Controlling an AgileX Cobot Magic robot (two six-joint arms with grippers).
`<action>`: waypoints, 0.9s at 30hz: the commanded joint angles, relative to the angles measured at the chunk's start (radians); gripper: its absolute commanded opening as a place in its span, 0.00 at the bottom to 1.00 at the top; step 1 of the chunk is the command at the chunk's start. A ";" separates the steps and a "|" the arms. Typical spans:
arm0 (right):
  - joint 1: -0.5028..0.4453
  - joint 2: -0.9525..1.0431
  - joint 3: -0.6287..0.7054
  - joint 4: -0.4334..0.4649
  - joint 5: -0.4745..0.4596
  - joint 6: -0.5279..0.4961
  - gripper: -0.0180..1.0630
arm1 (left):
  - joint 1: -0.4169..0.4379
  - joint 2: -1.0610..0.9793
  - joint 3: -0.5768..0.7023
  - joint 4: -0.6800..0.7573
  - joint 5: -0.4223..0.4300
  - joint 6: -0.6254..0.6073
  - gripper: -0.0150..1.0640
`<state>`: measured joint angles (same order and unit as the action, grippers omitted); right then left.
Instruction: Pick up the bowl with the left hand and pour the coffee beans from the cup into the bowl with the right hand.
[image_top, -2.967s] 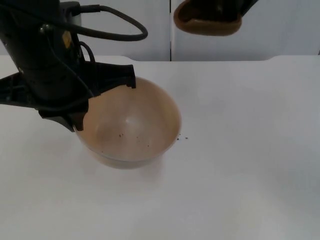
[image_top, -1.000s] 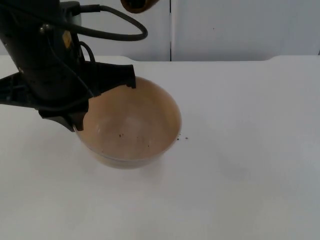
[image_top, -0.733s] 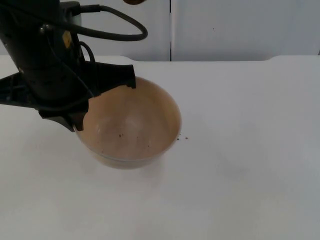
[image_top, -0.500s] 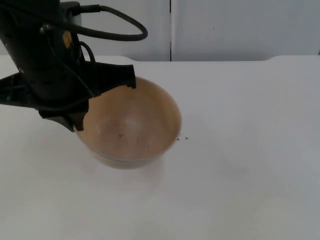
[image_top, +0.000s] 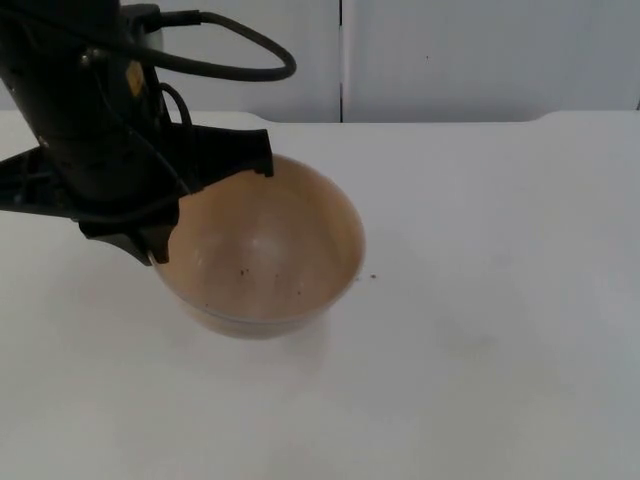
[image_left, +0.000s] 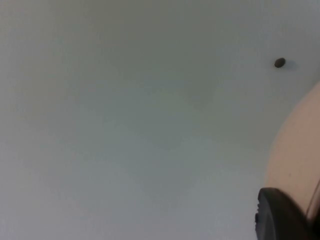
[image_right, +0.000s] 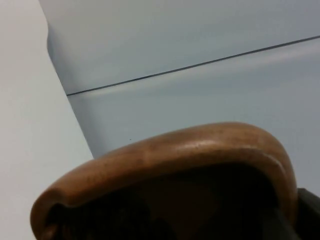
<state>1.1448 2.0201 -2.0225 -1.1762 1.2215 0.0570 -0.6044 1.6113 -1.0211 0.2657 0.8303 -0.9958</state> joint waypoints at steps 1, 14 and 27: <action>0.007 -0.013 -0.005 -0.030 0.000 -0.002 0.02 | 0.003 -0.004 0.000 -0.008 -0.006 -0.007 0.01; 0.030 -0.013 0.127 -0.164 0.000 0.100 0.02 | 0.003 -0.004 0.000 -0.011 -0.006 -0.007 0.01; 0.066 -0.013 0.127 -0.262 0.000 0.148 0.02 | 0.003 -0.004 0.000 -0.015 -0.006 -0.007 0.01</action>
<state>1.1999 2.0182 -1.8979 -1.4109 1.2250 0.1898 -0.6044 1.6113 -1.0211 0.2588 0.8303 -0.9958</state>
